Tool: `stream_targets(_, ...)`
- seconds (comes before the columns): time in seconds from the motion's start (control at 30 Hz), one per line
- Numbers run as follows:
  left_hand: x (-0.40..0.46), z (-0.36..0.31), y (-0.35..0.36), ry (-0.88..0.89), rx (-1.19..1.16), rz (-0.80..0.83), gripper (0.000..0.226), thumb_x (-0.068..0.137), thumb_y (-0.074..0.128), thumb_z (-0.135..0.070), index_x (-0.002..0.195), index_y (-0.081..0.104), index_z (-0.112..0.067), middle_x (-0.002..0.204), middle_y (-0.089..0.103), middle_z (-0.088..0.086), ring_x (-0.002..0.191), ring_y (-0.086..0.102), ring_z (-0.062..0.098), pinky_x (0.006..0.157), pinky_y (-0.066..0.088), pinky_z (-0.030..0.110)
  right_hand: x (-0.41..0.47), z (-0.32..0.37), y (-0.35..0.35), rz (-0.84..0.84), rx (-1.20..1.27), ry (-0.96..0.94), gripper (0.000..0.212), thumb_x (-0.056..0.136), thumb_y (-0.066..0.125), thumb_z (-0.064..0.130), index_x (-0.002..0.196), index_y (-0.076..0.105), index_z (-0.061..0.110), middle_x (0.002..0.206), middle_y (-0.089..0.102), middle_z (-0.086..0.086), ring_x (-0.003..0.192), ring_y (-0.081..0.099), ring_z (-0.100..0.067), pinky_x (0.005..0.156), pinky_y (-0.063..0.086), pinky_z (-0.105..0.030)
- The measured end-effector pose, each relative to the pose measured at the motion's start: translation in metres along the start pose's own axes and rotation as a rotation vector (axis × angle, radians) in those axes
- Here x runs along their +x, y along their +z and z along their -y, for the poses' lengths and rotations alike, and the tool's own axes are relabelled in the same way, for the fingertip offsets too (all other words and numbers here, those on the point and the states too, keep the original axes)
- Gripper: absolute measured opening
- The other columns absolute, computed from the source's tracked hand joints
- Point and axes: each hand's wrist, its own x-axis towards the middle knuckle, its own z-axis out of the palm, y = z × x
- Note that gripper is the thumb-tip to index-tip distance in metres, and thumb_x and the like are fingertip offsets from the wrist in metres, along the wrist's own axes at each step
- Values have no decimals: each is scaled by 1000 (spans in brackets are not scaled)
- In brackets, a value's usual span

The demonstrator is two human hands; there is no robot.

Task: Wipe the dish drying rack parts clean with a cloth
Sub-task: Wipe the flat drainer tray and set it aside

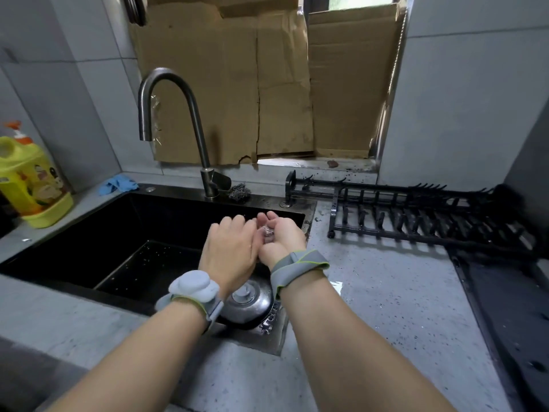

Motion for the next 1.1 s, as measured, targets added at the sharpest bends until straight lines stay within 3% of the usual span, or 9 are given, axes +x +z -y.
stream_targets(0.07, -3, -8, 0, -185, -194, 67, 40, 105, 28, -37, 80, 49, -14, 80, 57, 12, 76, 55, 39, 67, 44, 47, -6, -1, 2, -24, 146, -44, 29, 95, 32, -10, 86, 55, 5, 73, 59, -13, 60, 53, -24, 55, 44, -31)
stream_targets(0.17, -10, -12, 1, -410, -532, 187, 42, 106, 30, -40, 81, 54, -16, 87, 66, 12, 89, 60, 37, 76, 46, 43, -13, -6, 5, -79, 270, -41, 32, 93, 25, -8, 80, 51, 8, 63, 48, -9, 51, 39, -18, 54, 35, -28)
stream_targets(0.27, -9, -17, -2, -510, -505, 279, 52, 106, 25, -42, 81, 64, -18, 94, 71, 13, 94, 60, 37, 81, 46, 40, -20, -5, 2, -114, 222, -46, 30, 88, 20, -1, 72, 41, 13, 52, 27, -2, 44, 20, -15, 49, 26, -23)
stream_targets(0.4, -10, -12, 3, -581, -536, 288, 53, 104, 26, -38, 64, 53, -16, 82, 68, 13, 85, 58, 38, 76, 44, 41, -19, -9, 3, -116, 134, -44, 24, 74, 22, -1, 61, 26, 19, 48, 13, 1, 41, 7, -14, 41, 16, -19)
stream_targets(0.53, -2, -6, 10, -737, -691, 292, 45, 103, 33, -24, 77, 63, -2, 80, 66, 19, 83, 57, 39, 71, 41, 40, -11, -16, 7, -48, 72, -75, 26, 69, 24, -1, 57, 20, 22, 48, 10, 2, 42, 5, -14, 44, 12, -22)
stream_targets(0.6, 0, -3, 13, -888, -764, 322, 43, 101, 33, -24, 83, 64, 0, 72, 63, 17, 69, 56, 33, 60, 39, 35, -7, -21, 7, 6, 33, -94, 26, 68, 25, -2, 55, 23, 21, 46, 12, 2, 41, 7, -14, 45, 12, -23)
stream_targets(0.67, -3, -3, 13, -1049, -909, 382, 39, 98, 32, -26, 75, 58, -8, 53, 50, 7, 45, 42, 23, 47, 30, 25, -5, -27, 7, 51, -7, -113, 27, 69, 25, -2, 54, 26, 20, 46, 14, 2, 40, 8, -14, 47, 12, -24)
stream_targets(0.73, -6, -5, 11, -1131, -1064, 424, 35, 97, 32, -25, 67, 45, -15, 45, 36, 1, 36, 28, 16, 43, 22, 20, -4, -31, 6, 110, -22, -135, 27, 68, 25, -3, 53, 27, 19, 45, 15, 2, 40, 9, -13, 47, 12, -24)
stream_targets(1.1, 10, 12, -7, -1032, -1379, 711, 46, 92, 39, -27, 50, 23, -25, 46, 16, -3, 37, 9, 10, 46, 7, 17, -5, -20, 18, 380, -89, -252, 33, 65, 18, -9, 49, 31, 18, 43, 14, 5, 39, 10, -9, 51, 14, -26)
